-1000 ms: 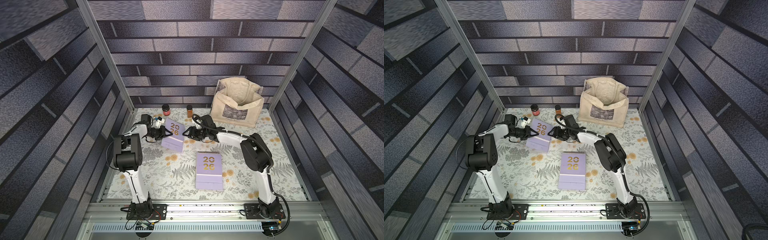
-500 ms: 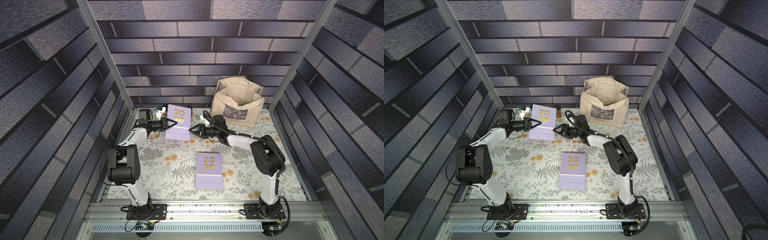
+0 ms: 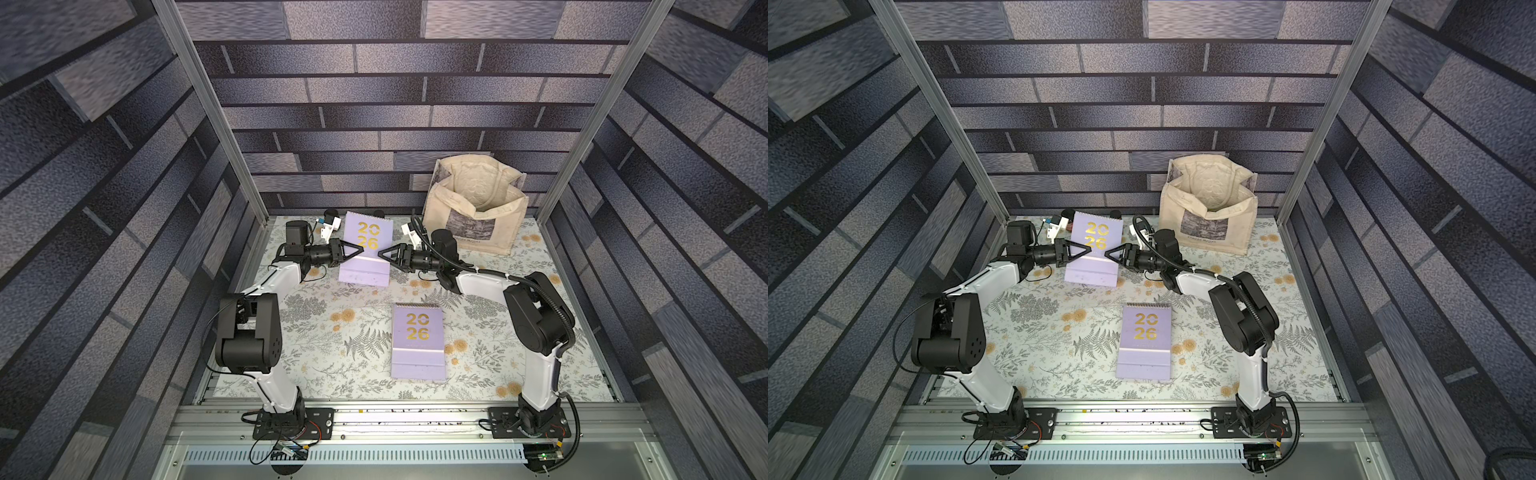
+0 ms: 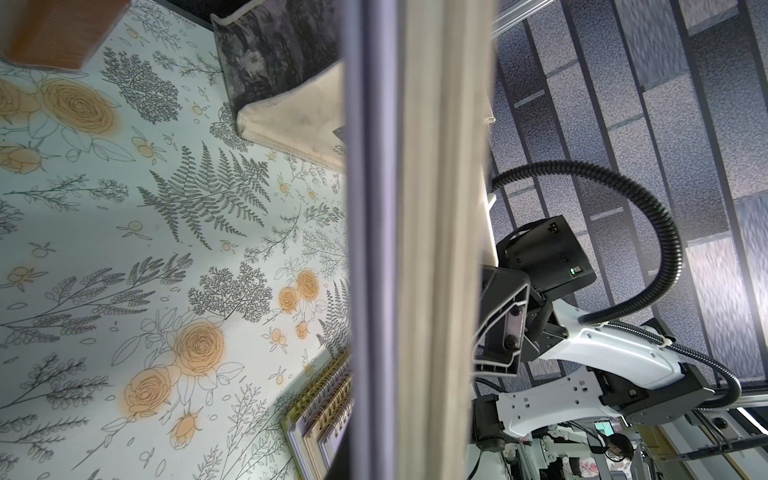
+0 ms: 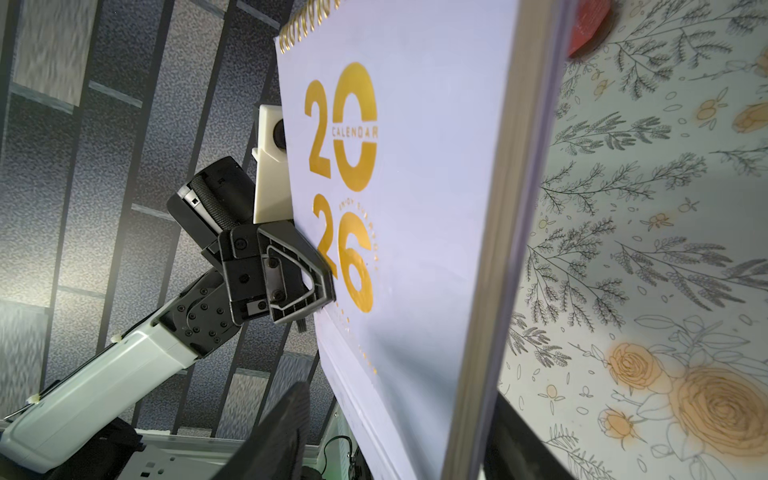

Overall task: Stack the calendars
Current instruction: Pick up the calendar at the center of the board.

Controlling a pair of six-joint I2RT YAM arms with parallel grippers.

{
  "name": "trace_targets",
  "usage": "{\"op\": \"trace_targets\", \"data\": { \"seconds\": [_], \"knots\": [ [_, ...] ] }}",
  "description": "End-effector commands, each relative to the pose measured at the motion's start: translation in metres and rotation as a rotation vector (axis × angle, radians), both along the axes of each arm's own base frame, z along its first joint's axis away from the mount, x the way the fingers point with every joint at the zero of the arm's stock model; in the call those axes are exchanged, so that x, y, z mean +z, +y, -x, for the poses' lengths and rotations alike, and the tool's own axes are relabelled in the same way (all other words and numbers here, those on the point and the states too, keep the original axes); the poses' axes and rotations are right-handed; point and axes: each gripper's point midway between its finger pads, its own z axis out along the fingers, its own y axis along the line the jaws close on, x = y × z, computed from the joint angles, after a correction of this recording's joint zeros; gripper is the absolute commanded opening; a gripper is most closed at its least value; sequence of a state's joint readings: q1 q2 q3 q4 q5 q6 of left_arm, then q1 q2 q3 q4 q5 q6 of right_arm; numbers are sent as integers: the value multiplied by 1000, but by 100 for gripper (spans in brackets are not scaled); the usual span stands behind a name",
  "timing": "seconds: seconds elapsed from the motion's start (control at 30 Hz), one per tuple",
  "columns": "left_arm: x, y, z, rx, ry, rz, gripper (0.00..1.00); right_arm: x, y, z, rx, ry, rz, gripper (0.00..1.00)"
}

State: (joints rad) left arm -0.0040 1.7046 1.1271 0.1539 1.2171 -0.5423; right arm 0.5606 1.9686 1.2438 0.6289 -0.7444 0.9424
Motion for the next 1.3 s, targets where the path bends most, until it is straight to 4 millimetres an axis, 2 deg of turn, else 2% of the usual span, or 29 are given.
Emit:
{"op": "trace_targets", "data": {
  "seconds": [0.0, 0.1, 0.3, 0.57, 0.67, 0.77, 0.83, 0.87, 0.9, 0.97, 1.07, 1.1, 1.13, 1.27],
  "knots": [
    [35, -12, 19, -84, -111, 54, 0, 24, 2, 8, 35, -68, -55, 61],
    [39, -18, 25, -112, -115, 66, 0, 30, 2, 11, 44, -86, -75, 58],
    [33, -34, 35, -166, -99, 63, 0, 39, 1, 13, 51, -105, -116, 51],
    [31, -43, 46, -194, -102, 49, 0, 41, -2, 19, 54, -111, -127, 18],
    [30, -43, 48, -199, -105, 38, 2, 45, -4, 21, 53, -124, -129, 0],
    [29, -44, 48, -203, -99, 26, 4, 51, -6, 24, 54, -134, -130, 0],
    [30, -43, 49, -201, -100, 11, 13, 54, -7, 26, 52, -138, -129, 0],
    [30, -42, 48, -192, -104, -3, 29, 57, -9, 28, 49, -141, -129, 0],
    [30, -40, 48, -181, -105, -16, 52, 58, -10, 29, 44, -141, -125, 0],
    [32, -35, 48, -163, -115, -37, 69, 60, -16, 34, 29, -139, -99, 0],
    [34, -24, 42, -100, -125, -83, 100, 58, -27, 41, -3, -120, -53, 0],
    [35, -21, 39, -80, -134, -98, 100, 61, -32, 42, -16, -121, -48, 0],
    [38, -18, 37, -59, -145, -115, 100, 46, -39, 46, -33, -79, -8, 0],
    [34, -3, 28, 49, -165, -249, 100, 29, -62, 65, -65, -69, 149, 0]
  ]
}}
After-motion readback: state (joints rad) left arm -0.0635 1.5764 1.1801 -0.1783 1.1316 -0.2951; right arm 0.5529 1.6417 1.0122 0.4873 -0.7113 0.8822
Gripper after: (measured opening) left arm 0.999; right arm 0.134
